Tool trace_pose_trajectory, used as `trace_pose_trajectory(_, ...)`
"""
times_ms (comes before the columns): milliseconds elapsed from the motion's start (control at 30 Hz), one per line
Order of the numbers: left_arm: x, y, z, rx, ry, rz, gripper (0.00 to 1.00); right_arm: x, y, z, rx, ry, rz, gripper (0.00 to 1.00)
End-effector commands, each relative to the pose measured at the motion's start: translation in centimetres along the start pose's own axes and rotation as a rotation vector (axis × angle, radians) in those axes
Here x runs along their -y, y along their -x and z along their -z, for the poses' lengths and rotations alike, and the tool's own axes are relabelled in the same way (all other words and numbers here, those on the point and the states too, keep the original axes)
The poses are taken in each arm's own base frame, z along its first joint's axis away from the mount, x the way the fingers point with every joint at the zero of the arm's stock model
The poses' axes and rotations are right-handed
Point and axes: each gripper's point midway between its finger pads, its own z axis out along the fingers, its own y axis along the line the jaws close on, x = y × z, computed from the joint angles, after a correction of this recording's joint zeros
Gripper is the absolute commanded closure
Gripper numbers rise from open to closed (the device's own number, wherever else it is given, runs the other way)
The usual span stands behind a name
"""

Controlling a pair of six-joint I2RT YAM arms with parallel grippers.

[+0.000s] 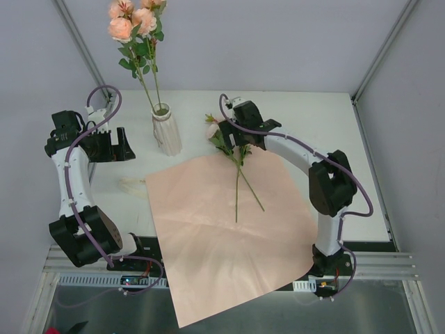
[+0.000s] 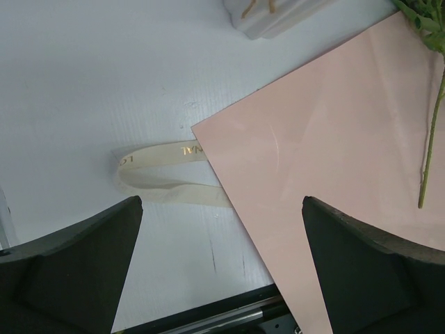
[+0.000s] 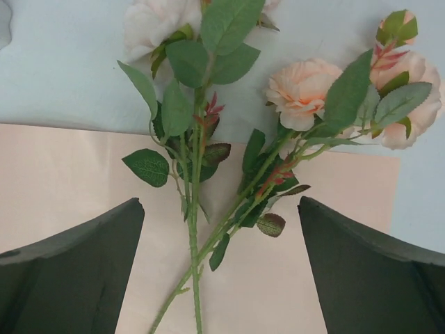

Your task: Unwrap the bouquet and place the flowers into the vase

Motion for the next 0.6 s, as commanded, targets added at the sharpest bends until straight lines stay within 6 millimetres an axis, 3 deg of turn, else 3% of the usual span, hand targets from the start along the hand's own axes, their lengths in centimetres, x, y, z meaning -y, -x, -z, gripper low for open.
trace_pose_trajectory(0, 0.4, 0.9, 0.5, 0.022, -0.034, -0.038, 0.01, -0.7, 0.3, 0.4, -0.021, -0.08, 0.098, 0.03)
trace_pose_trajectory(33, 0.4, 1.0, 0.5, 0.023, -0.034, -0.04, 0.01, -0.7, -0.2, -0.1, -0.036, -0.071, 0.09, 0.02)
trace_pose_trajectory(300, 0.6, 0.9, 0.1, 0.016, -0.057, -0.038, 0.01, -2.0, -0.7, -1.5, -0.059, -0.045, 0.095, 0.21)
trace_pose_trajectory(567, 0.0, 0.1, -0.3, -0.012, -0.042, -0.021, 0.01, -3.0, -2.9, -3.6, -0.119, -0.002, 0.051, 0.27)
